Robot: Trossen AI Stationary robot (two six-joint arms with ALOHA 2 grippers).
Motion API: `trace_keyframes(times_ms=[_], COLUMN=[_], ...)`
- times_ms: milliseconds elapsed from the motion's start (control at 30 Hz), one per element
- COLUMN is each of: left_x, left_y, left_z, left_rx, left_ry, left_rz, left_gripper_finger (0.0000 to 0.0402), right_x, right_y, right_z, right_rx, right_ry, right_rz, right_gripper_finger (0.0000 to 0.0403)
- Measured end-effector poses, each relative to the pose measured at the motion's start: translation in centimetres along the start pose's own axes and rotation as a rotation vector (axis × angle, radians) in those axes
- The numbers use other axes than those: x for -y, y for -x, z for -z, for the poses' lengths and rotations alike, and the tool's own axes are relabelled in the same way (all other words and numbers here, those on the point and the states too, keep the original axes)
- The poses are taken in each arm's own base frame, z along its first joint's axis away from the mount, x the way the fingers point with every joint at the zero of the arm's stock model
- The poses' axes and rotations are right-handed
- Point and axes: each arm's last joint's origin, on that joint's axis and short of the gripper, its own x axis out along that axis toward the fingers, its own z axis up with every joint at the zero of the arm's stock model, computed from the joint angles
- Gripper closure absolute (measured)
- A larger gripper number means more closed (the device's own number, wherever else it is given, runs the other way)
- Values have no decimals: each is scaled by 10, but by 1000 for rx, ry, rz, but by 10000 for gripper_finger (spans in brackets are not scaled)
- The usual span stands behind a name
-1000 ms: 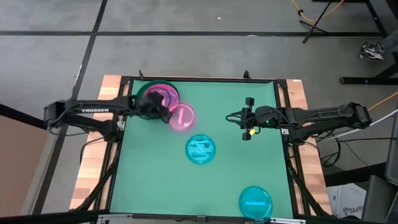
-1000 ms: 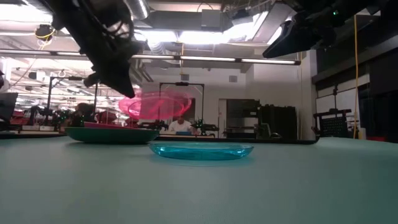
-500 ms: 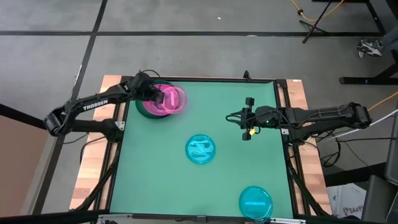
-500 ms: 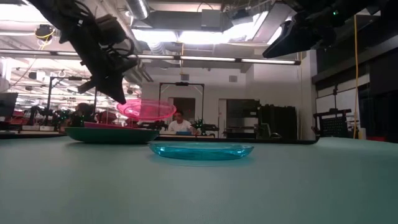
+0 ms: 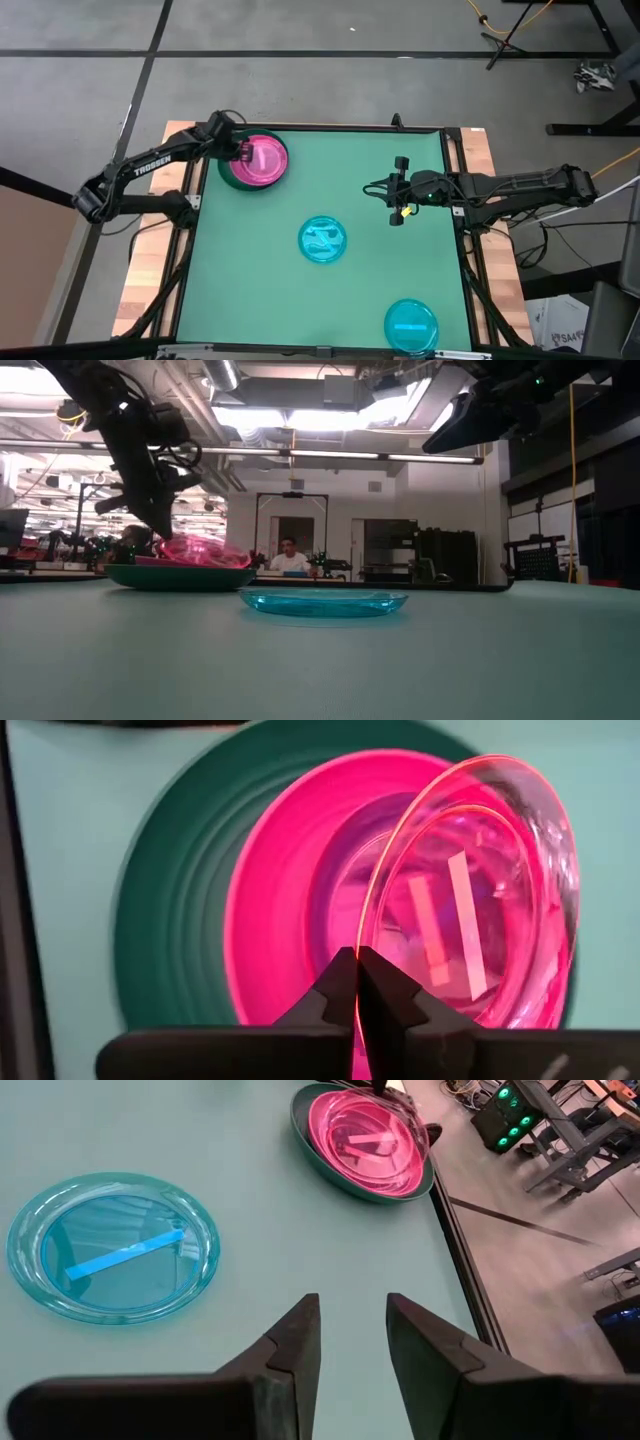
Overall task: Stack plastic plates
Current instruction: Stack the light pink plate on top of the light pink plate
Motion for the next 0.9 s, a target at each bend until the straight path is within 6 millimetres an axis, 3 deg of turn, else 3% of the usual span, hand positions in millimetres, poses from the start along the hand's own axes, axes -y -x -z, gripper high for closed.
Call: trace_keyframes(times_ms=[900], left_x=[-2], left_y=[-1], left_z=[0], left_rx=[0], left_ry=[3], left_rz=[-31], left_gripper_finger=[402], right_x=[0], right_y=[0], right_z=[0], right_rx=[0], right_ry=[0], right_rz=[0], right_gripper_finger=[292])
